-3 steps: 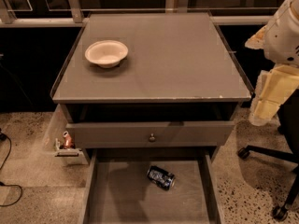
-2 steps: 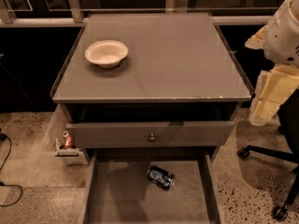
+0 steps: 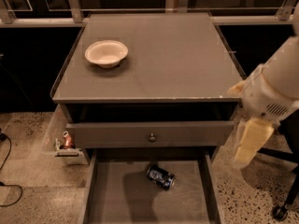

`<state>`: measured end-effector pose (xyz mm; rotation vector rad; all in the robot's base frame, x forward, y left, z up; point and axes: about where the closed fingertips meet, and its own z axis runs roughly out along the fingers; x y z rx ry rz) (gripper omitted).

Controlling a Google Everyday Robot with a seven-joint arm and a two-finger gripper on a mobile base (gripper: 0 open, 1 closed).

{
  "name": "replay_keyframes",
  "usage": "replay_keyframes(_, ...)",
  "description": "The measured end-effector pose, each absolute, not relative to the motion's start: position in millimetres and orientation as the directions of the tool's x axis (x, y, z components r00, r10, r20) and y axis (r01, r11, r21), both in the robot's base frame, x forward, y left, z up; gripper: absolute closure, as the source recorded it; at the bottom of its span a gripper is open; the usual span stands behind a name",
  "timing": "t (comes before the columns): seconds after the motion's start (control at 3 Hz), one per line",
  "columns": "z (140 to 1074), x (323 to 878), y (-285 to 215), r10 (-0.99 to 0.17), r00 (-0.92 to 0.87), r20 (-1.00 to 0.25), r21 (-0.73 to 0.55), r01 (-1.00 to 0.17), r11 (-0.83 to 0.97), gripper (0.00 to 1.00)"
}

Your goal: Pick pepsi can from middle drawer and place on counter

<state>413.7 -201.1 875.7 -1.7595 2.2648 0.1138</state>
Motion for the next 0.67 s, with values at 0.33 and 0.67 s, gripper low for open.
replay_keyframes(0.33,796.1,399.8,-199.8,-0.929,-0.226,-0.292,-0.019,-0.970,0.242,0.00)
replay_keyframes(0.67,722.3,397.2,-201.7,-0.909,-0.233,-0.344,0.042,-0.971,0.233,0.00)
